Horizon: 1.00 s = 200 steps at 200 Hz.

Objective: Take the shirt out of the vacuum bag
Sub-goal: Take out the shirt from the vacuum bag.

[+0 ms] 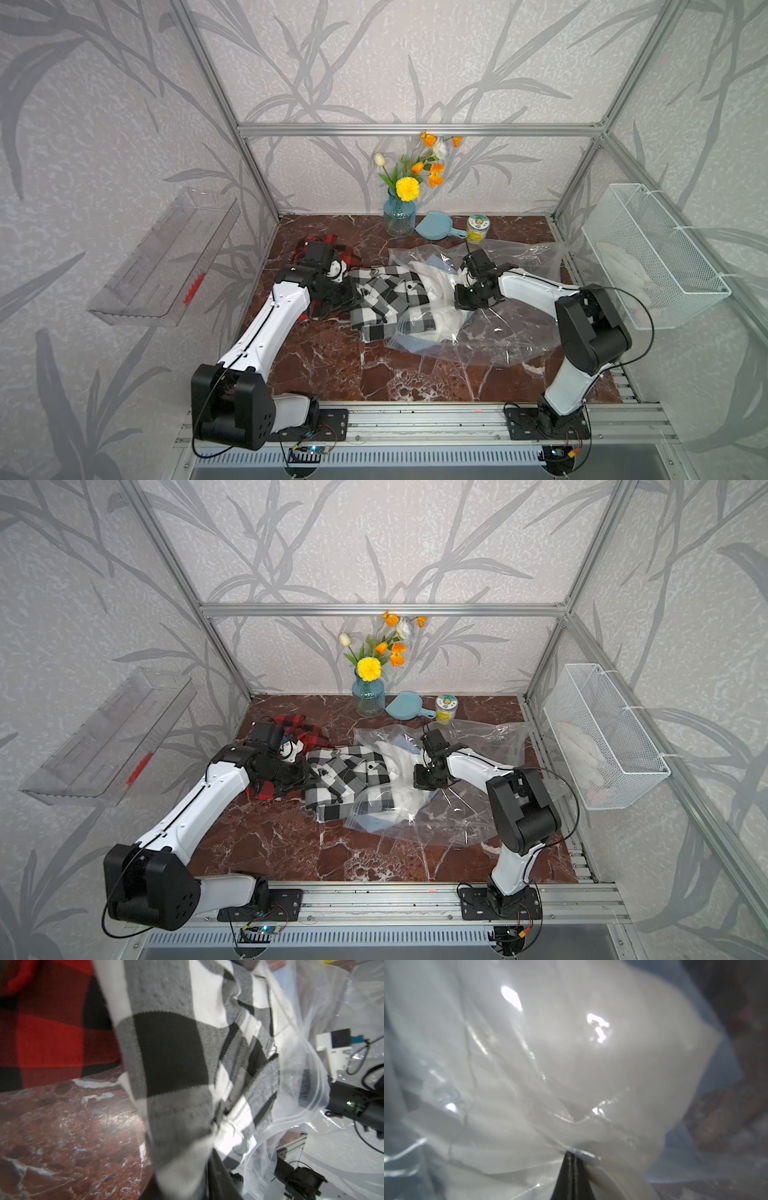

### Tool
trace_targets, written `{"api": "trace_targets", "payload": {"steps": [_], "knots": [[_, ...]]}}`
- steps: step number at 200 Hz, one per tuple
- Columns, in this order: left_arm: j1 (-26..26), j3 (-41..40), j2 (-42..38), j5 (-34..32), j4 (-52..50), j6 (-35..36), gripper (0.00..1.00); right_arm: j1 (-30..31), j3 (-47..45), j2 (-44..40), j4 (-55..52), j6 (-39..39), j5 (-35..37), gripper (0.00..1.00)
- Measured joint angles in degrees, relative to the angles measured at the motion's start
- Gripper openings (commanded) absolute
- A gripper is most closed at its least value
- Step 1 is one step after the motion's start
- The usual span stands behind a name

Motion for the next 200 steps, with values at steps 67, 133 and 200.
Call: {"api": "trace_targets", "payload": {"steps": [67,133,200], "knots": [[2.2,-1.9,3.3,-4.2,3.8,-1.7,0.72,0.0,0.4,0.2,-0.5,-0.7,0.2,0.0],[3.8,-3.0,8.7,-7.2,12.8,-4.8,0.71,0.0,0.4,0.2,-0.5,-0.9,0.2,0.0],[4.0,-3.0,18.2,-7.0,24.1,-6.8,0.66,0.0,0.4,0.2,-0.5,-1.0,0.2,0.0]]}}
